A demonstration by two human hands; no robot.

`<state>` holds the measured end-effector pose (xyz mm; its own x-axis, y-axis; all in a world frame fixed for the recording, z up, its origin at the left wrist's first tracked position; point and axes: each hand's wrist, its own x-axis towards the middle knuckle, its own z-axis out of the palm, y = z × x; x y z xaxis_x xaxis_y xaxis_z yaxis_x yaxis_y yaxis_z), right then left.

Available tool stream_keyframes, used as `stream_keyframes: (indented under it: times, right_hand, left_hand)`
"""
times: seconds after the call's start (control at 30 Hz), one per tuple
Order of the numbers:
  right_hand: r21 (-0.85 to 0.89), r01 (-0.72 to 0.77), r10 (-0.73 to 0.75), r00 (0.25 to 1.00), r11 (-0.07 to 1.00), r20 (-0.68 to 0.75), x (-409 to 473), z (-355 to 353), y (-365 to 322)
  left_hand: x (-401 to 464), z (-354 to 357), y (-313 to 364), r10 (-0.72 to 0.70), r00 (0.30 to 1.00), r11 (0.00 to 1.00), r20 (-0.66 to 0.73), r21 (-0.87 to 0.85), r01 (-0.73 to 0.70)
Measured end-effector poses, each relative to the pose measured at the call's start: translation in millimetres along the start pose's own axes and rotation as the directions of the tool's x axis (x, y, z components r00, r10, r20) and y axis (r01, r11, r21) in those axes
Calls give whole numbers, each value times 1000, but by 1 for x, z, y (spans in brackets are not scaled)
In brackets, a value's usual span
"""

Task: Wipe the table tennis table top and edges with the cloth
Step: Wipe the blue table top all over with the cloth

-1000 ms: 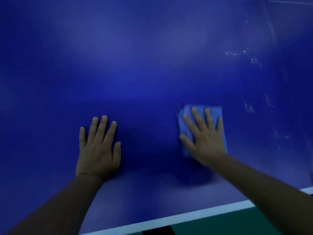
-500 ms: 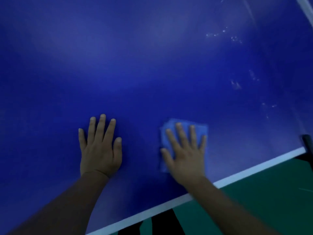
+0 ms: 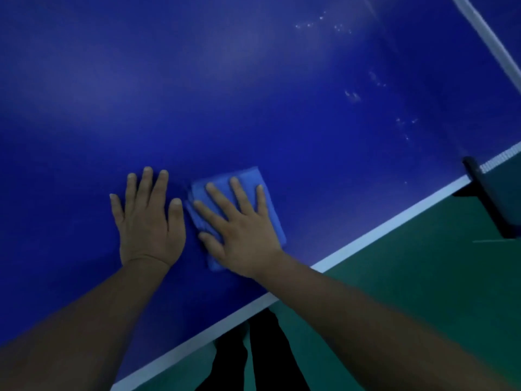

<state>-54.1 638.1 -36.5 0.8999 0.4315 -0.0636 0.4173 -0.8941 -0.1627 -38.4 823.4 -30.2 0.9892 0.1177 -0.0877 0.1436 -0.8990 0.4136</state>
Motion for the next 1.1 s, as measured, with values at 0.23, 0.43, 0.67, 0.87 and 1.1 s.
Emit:
stream_keyframes:
  times: [0.23,0.43,0.67,0.87,1.1]
  right_hand:
    - [-26,-728,728,684,686,45,-77,-30,166]
    - [42,-766,766,642,641,11,-16,-23,98]
    - [-53,-505,504,863,862,-27,-60,-22,156]
    - [98,-911,913,406,401,38,-48,-50,213]
    - [-81,-323,331,936,943,116,-53,-44,207]
  left_hand:
    - [1,2,6,-9,998,989,54,150,1]
    - [1,3,6,-12,998,984,57,179,2]
    - [0,3,7,-6,999,982,53,190,-4]
    - [0,5,9,79,995,977,58,193,-89]
    - [7,2,21,124,992,967,8,225,-123]
